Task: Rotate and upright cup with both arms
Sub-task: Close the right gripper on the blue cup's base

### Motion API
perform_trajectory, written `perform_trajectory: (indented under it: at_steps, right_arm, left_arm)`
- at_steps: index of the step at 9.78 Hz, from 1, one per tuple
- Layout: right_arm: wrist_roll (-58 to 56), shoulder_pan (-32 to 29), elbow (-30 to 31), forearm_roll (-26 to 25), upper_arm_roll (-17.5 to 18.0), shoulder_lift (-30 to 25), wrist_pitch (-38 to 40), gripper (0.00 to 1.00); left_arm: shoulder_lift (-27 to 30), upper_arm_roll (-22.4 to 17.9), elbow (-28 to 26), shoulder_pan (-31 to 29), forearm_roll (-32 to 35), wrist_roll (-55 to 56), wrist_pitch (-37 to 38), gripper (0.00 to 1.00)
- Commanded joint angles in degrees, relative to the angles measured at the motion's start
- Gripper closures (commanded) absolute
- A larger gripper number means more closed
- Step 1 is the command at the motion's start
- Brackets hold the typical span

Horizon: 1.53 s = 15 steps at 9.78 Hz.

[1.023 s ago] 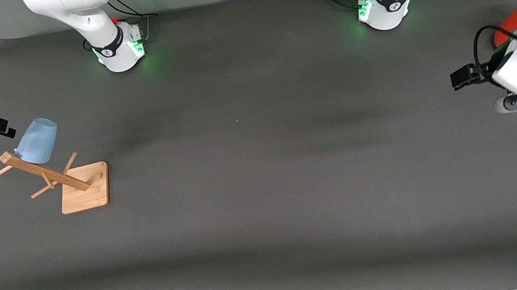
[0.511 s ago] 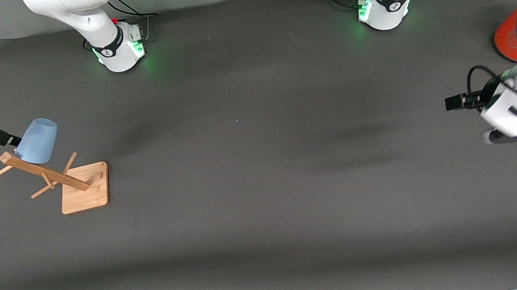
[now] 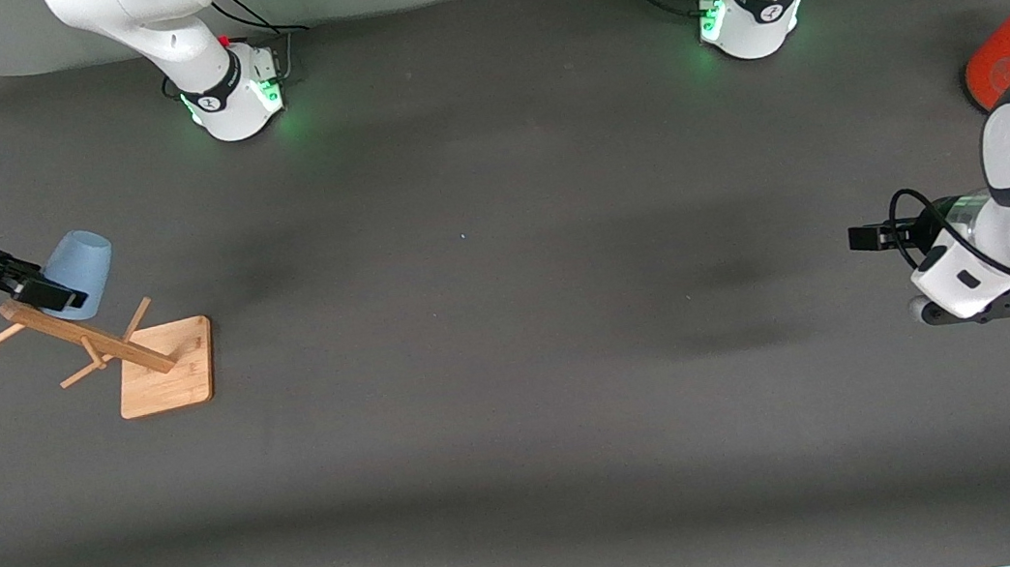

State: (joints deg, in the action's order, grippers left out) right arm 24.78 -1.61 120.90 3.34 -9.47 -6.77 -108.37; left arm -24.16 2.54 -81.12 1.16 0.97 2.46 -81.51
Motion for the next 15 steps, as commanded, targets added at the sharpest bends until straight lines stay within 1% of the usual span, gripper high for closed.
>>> perform_trajectory:
  at_steps: [1, 3, 4, 5, 6, 8, 11, 13, 15]
  right_arm:
    - [1.0, -0.2, 4.5, 0.9, -0.7, -1.1, -4.2, 0.00]
    - [1.1, -0.1, 4.6, 0.9, -0.8, -0.7, -4.4, 0.00]
    - [1.1, -0.2, 4.6, 1.0, -0.8, -0.7, -4.4, 0.04]
    - [1.0, -0.1, 4.6, 0.9, -0.8, -0.7, -4.4, 0.30]
    - [1.0, -0.1, 4.6, 0.9, -0.8, -0.8, -4.4, 0.47]
    - [1.0, -0.2, 4.5, 0.9, -0.9, -1.3, -4.2, 0.60]
    - [1.0, 0.1, 4.2, 0.9, -0.9, -3.0, -2.3, 0.60]
    - [3.7, 0.5, 4.2, 0.9, -0.5, -6.7, 0.7, 0.60]
    - [8.7, 3.8, 4.2, 0.8, -0.2, -10.3, 4.0, 0.60]
  left_arm:
    - [0.0, -0.2, 1.2, 0.6, -0.2, -0.8, 1.4, 0.00]
    - [-0.1, -0.1, 1.0, 0.0, 0.1, -1.0, 1.5, 0.00]
    - [-0.3, -0.2, 1.0, 0.2, 0.2, -1.3, 1.4, 0.00]
    - [-0.3, -0.2, 1.0, 0.6, 0.3, -1.3, 1.6, 0.00]
    - [-0.3, -0.2, 0.9, 0.4, 0.3, -1.3, 1.8, 0.00]
    - [-0.3, -0.2, 0.9, 0.1, 0.4, -1.9, 1.8, 0.00]
    - [-0.3, -0.2, 0.6, 0.1, 1.2, -2.0, 1.4, 0.00]
    - [-0.3, -0.2, 0.7, 0.7, 2.0, -1.9, 1.4, 0.00]
    - [-0.4, -0.1, 0.6, 0.9, 2.0, -1.9, 1.4, 0.00]
